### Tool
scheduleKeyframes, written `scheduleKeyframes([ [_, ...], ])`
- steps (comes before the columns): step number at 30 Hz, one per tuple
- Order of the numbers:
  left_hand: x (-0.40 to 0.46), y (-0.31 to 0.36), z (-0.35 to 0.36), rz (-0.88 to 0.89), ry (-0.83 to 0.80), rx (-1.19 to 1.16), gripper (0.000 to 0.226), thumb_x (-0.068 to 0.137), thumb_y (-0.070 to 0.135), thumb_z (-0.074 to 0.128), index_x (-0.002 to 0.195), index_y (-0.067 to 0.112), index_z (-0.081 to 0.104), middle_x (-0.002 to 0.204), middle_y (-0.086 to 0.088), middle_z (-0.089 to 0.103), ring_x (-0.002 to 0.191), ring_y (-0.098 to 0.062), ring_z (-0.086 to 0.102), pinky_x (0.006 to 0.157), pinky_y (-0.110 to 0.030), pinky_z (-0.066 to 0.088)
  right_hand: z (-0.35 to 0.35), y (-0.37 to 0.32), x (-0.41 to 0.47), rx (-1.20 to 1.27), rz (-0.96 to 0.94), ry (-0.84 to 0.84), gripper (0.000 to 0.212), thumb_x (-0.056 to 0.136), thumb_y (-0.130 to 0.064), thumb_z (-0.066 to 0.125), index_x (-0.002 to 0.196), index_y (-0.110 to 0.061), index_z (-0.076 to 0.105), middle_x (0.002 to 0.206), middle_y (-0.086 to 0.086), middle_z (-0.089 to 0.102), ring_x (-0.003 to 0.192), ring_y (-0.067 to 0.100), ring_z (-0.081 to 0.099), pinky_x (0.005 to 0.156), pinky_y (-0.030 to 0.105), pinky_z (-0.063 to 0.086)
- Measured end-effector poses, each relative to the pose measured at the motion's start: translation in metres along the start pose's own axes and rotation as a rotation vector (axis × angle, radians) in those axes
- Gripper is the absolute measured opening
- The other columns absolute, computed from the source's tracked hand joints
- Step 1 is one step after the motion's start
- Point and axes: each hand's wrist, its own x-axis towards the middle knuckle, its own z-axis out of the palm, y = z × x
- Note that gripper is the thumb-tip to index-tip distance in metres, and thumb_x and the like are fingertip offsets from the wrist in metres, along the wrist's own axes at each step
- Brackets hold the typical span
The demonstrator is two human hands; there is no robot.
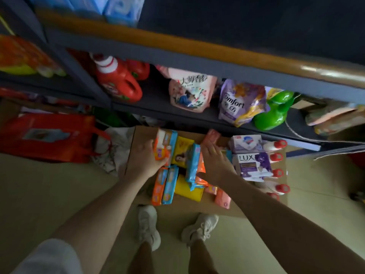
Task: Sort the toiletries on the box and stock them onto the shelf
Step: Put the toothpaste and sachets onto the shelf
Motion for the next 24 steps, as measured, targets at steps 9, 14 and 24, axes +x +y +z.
scheduleKeyframes([
  [9,0.030,0.000,0.037,-0.045,0.071,-0.044,0.084,0.062,0.057,0.074,0.123,0.013,0.038,0.121,-0.012,0.049,0.108,-0.032,0.053,0.078,-0.038,0.047,0.025,0.006,0.021,-0.030,-0.008,0.075,0.121,0.061,-0.062,0.074,0.148,-0.011,0.007,0.156,0.006,0.010,0.145,0.024,0.004,0.118,0.037,0.002],
  [14,0.032,0.004,0.030,-0.048,0.033,-0.011,0.085,0.064,0.045,0.077,0.128,0.010,0.033,0.127,-0.014,0.041,0.116,-0.035,0.047,0.086,-0.042,0.044,0.022,-0.016,0.026,0.000,0.067,0.124,0.096,0.064,-0.055,0.075,0.135,-0.012,0.028,0.147,0.005,0.029,0.143,0.025,0.010,0.117,0.038,0.006],
  [24,-0.005,-0.007,-0.051,0.304,0.134,-0.037,0.079,0.060,0.041,0.076,0.126,0.015,0.042,0.120,-0.004,0.045,0.108,-0.022,0.049,0.072,-0.025,0.034,-0.031,-0.044,0.000,0.398,0.172,0.213,0.043,0.076,-0.037,0.074,0.103,-0.008,0.057,0.095,0.012,0.062,0.089,0.030,0.060,0.066,0.034,0.041],
])
